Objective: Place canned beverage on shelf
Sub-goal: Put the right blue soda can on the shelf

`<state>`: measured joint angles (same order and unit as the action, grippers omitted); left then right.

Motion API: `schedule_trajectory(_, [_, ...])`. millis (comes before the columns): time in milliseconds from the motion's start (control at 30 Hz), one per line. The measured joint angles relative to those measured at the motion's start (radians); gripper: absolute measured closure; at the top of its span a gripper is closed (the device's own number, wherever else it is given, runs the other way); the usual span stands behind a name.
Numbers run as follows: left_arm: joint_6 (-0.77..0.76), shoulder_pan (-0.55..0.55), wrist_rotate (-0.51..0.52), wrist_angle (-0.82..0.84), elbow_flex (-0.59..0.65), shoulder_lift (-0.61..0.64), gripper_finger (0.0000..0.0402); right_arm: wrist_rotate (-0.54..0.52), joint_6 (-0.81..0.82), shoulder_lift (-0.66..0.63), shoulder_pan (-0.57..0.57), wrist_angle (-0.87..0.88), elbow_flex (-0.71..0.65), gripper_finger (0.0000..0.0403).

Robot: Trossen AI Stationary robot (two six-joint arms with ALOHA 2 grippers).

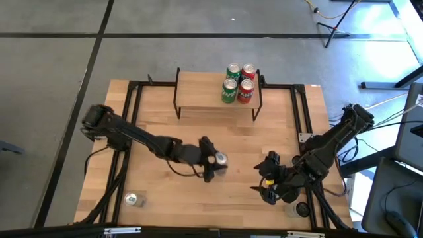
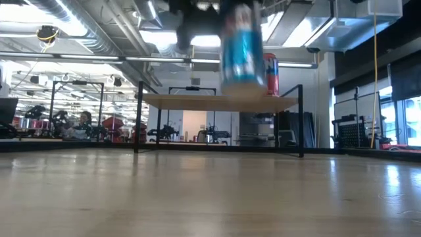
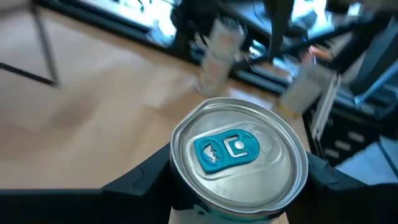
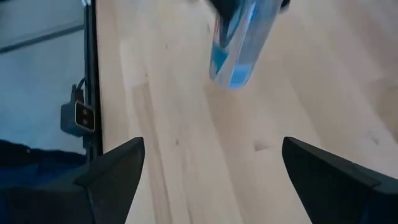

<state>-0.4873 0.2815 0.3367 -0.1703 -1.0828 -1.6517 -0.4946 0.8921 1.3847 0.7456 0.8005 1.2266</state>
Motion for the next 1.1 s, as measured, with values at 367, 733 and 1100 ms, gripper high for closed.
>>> schedule_trajectory(367, [0.049,-0.25,0.071,0.23,0.0,0.34,0.02,-0.089,-0.039,-0.129,-0.129,0.134,0.001,0.0036])
schedule_trajectory(733, [0.214,-0.627,-0.116,0.165,-0.002,0.314,0.0199,-0.068,-0.202,-0.145,-0.326,0.205,0.001,0.0036])
schedule_trajectory(1100, [0.23,-0.722,-0.297,-0.038,-0.001,0.157,0.0198,-0.027,-0.277,-0.145,-0.452,0.225,0.001,0.0036])
